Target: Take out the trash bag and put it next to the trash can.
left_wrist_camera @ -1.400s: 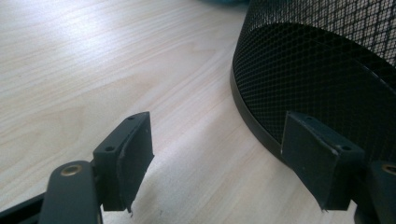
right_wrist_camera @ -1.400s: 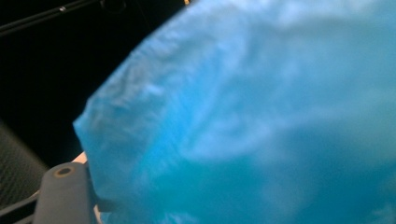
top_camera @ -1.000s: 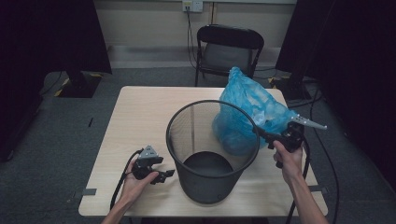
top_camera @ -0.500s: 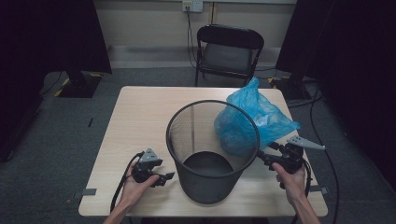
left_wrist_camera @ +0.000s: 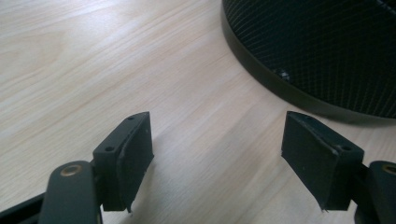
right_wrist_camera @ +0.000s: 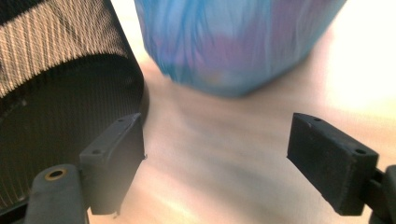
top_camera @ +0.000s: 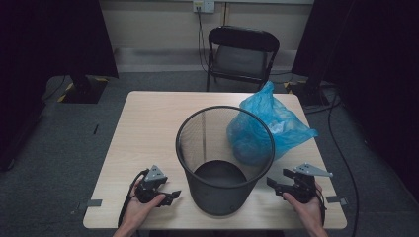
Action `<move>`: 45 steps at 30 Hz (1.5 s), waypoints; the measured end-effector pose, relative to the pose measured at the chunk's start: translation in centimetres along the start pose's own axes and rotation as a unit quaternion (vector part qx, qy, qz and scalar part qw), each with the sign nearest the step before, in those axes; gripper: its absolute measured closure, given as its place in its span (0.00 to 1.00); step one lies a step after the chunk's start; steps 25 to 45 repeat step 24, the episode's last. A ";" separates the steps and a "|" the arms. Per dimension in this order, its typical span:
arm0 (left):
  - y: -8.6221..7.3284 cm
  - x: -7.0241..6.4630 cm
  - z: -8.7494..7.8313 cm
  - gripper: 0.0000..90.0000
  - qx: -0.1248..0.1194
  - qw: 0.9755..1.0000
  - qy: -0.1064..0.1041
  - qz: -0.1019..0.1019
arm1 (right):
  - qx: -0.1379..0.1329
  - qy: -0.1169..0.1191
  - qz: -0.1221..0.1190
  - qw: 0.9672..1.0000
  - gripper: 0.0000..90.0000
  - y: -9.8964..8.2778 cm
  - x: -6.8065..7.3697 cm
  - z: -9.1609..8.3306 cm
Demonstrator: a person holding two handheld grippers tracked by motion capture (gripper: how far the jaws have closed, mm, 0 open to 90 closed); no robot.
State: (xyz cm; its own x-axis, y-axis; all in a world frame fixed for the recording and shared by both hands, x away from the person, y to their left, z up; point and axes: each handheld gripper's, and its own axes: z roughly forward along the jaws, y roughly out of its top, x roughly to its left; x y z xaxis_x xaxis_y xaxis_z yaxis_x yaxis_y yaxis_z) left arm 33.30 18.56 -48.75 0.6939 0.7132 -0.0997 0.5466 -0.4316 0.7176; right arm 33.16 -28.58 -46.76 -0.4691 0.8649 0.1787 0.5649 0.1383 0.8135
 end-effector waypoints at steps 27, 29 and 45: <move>-0.7 0.5 1.1 0.12 -0.009 0.998 0.066 0.003 | 0.067 -0.095 -0.043 0.992 0.16 -2.6 0.5 2.1; -0.7 0.5 1.1 0.12 -0.009 0.998 0.066 0.003 | 0.067 -0.095 -0.043 0.992 0.16 -2.6 0.5 2.1; -0.7 0.5 1.1 0.12 -0.009 0.998 0.066 0.003 | 0.067 -0.095 -0.043 0.992 0.16 -2.6 0.5 2.1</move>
